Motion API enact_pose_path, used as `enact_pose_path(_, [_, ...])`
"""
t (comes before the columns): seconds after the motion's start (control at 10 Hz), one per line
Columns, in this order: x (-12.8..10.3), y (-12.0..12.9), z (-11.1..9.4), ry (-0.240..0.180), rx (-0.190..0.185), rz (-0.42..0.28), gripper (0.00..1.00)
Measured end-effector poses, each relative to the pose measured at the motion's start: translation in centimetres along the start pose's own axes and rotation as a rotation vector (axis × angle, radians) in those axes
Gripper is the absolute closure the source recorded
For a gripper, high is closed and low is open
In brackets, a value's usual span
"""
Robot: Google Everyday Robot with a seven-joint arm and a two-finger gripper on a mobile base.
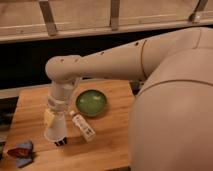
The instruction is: Place the ceramic cup over the eraser
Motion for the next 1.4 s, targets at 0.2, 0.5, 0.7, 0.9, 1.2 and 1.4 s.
enact_pose_path(0.2, [-0.34, 0.01, 0.30, -0.003, -0.004, -0.013, 1.00])
enact_pose_path(0.5, [-0.34, 0.03, 0.30, -0.003, -0.003, -0.014, 0.91])
enact_pose_path(0.7, [-0.33, 0.02, 0.30, -0.003, -0.003, -0.014, 0.77])
enact_pose_path(0.9, [-0.34, 0.02, 0.30, -0.003, -0.003, -0.014, 0.57])
enact_pose_path(1.2, [-0.34, 0.02, 0.29, -0.003, -0.004, -0.014, 0.27])
enact_pose_path(1.4, [-0.34, 0.02, 0.30, -0.003, -0.004, -0.014, 0.20])
